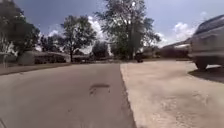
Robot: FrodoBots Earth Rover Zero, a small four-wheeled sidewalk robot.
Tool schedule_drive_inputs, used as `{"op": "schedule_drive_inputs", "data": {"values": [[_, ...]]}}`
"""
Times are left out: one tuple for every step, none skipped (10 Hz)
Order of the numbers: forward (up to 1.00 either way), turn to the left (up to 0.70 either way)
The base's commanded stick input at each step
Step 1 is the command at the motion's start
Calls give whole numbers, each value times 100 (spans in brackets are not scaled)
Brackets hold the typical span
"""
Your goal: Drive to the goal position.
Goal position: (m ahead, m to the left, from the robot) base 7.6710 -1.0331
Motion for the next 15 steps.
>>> {"op": "schedule_drive_inputs", "data": {"values": [[70,0],[70,0],[70,0],[70,0],[70,0],[70,0],[70,0],[70,0],[70,0],[70,0],[70,0],[70,0],[70,0],[70,0],[70,0]]}}
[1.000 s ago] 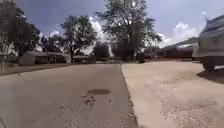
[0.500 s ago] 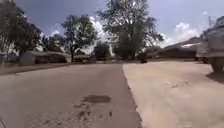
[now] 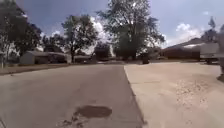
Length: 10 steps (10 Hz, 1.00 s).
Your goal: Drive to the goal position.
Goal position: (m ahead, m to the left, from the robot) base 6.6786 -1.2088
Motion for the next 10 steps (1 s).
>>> {"op": "schedule_drive_inputs", "data": {"values": [[70,0],[70,0],[70,-15],[70,-35],[70,-16],[70,0],[70,0],[70,0],[70,0],[70,0]]}}
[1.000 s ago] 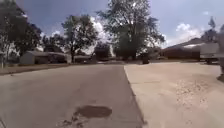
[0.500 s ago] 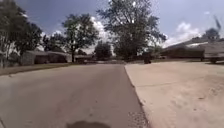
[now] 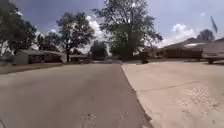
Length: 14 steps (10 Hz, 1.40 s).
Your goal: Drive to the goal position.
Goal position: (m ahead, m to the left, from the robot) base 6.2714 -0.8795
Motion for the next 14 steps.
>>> {"op": "schedule_drive_inputs", "data": {"values": [[70,0],[70,0],[70,0],[70,0],[70,0],[70,0],[70,0],[70,0],[70,0],[70,0],[70,0],[70,0],[70,0],[70,0]]}}
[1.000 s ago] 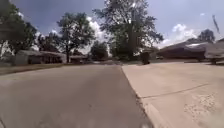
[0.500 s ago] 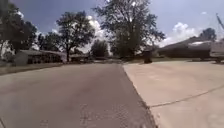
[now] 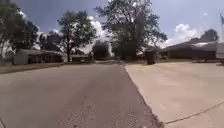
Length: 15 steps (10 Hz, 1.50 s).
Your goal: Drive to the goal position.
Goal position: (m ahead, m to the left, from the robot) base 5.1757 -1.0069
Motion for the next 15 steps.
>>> {"op": "schedule_drive_inputs", "data": {"values": [[70,0],[70,0],[70,0],[70,0],[70,0],[70,0],[70,0],[70,0],[70,0],[70,0],[70,0],[70,0],[70,0],[70,-35],[70,-35]]}}
